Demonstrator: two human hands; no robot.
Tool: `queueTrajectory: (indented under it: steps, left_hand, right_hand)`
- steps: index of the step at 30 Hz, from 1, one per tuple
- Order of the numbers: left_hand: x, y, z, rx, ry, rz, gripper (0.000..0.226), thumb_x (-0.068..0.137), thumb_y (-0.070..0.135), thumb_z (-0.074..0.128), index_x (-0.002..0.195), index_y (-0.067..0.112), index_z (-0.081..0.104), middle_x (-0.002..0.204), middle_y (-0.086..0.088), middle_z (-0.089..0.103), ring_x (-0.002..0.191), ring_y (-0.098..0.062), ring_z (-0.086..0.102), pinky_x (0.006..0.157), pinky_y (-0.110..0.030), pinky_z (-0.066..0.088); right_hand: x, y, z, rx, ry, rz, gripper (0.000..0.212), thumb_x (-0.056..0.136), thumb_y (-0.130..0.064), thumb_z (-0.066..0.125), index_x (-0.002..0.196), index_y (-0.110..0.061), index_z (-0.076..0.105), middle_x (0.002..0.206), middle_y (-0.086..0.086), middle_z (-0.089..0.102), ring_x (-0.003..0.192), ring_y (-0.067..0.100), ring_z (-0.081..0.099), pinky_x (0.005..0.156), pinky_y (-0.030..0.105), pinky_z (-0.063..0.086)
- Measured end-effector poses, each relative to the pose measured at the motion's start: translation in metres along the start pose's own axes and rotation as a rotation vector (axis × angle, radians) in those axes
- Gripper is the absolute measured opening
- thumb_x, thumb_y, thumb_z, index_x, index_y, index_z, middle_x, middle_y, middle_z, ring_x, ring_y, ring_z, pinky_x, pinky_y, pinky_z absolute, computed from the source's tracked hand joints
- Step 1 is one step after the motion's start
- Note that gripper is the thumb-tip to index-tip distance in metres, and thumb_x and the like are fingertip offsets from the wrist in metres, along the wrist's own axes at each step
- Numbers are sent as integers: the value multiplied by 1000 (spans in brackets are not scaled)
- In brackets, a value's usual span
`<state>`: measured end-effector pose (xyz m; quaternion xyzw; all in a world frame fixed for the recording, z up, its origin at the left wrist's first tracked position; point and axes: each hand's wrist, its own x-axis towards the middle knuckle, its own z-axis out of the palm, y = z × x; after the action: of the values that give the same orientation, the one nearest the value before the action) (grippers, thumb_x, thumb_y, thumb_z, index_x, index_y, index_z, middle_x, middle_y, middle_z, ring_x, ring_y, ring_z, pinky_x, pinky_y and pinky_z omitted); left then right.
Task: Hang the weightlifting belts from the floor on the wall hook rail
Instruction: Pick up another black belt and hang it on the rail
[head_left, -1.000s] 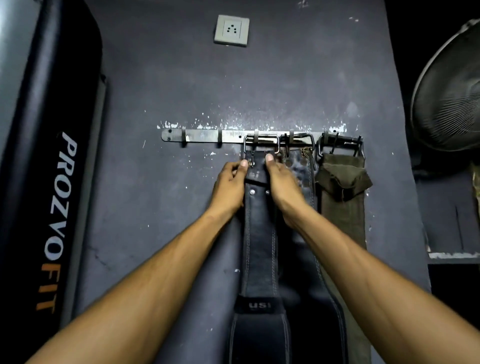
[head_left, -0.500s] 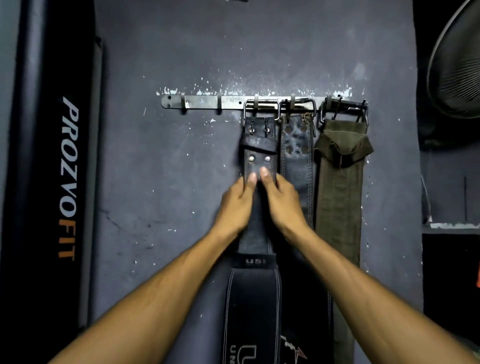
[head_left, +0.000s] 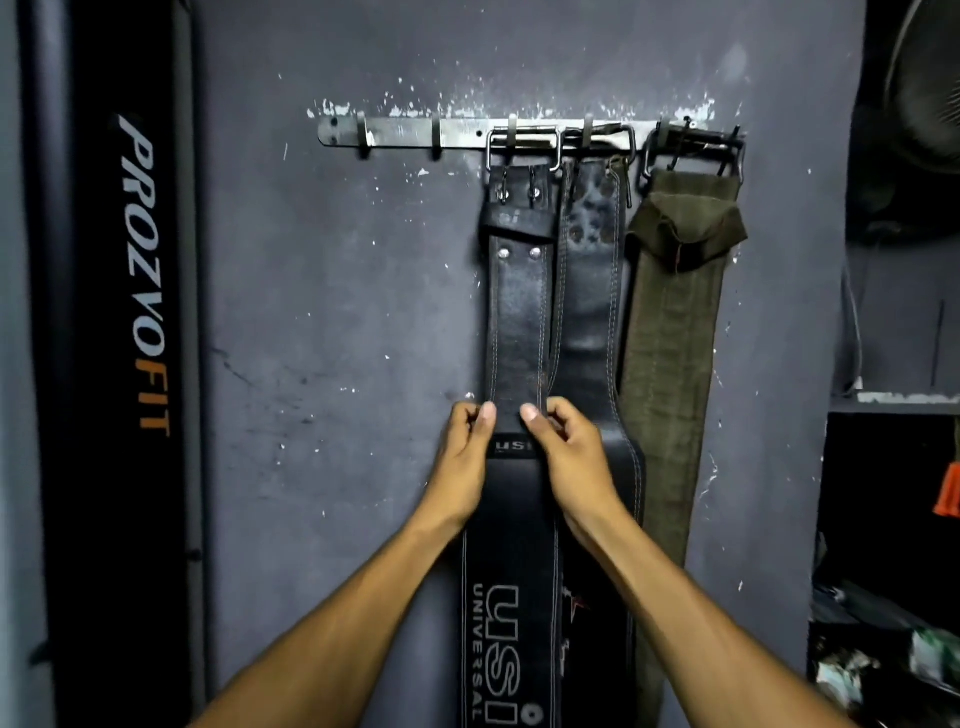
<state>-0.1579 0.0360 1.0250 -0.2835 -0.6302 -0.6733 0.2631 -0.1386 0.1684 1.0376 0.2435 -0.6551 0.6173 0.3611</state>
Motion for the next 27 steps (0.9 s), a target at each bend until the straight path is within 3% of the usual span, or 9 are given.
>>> queueTrajectory:
  steps: [2,6,9,12,16,20,22,24,27]
  left_hand:
    - [-9,-8,-1,30,7,6,51,99,49,47,105,1,63,101,-2,70,96,-14,61,97,-46,51]
    - [-14,3,-1,70,16,0,41,103,42,48,98,9,73,99,-2,76,95,-14,66,96,-52,53]
    - [-31,1,-7,-15,-37,-21,40,101,45,51,112,12,71,112,-9,77,110,-18,70,101,-41,55]
    - [-77,-22,-14,-23,-66,-102,29,106,31,52,127,17,67,123,-2,75,118,-14,69,104,-32,54]
    - [-122,-43,-20,-76,-28,-202,31,107,18,50,135,10,62,131,-8,71,124,-24,67,109,-45,51]
    - [-124,-48,-23,-65,-109,-241,39,107,25,52,144,11,52,141,-5,65,133,-18,60,114,-38,47]
    - [-142,-68,-28,-14,-119,-354,47,105,24,54,149,8,43,148,-8,58,140,-20,53,119,-38,41]
    - [-168,-89,-35,20,-157,-417,42,104,16,56,144,6,49,142,-10,63,136,-26,57,115,-37,46]
    - [-185,-104,-45,-18,-146,-446,31,102,13,59,132,6,61,127,-8,73,123,-25,68,106,-37,54]
  right_hand:
    - [-5,4,2,30,28,3,36,100,-14,66,72,-22,45,65,-14,40,64,0,36,60,23,33]
    - [-10,-1,4,63,33,9,29,101,-13,64,75,-11,51,71,1,39,68,5,37,64,27,32]
    - [-39,8,-2,178,-61,64,12,98,-25,67,99,-13,67,93,-5,72,88,6,65,82,20,50]
    - [-87,34,-5,177,-127,157,28,97,-17,71,124,-17,69,120,2,78,112,16,73,96,29,56]
    - [-125,57,0,139,-49,257,22,95,-22,72,116,-19,75,113,2,80,106,20,76,93,40,61]
    - [-125,59,-11,269,-129,288,34,93,-29,75,125,-19,70,123,7,76,117,25,72,100,39,58]
    - [-143,68,-14,245,-188,346,45,90,-23,79,132,-20,64,128,6,74,121,25,70,103,36,56]
    - [-168,82,-12,177,-174,401,52,86,-8,81,132,-19,61,124,5,76,116,23,72,103,39,57]
    - [-186,94,-2,196,-90,458,40,85,2,78,122,-8,68,115,11,79,107,28,76,103,53,55]
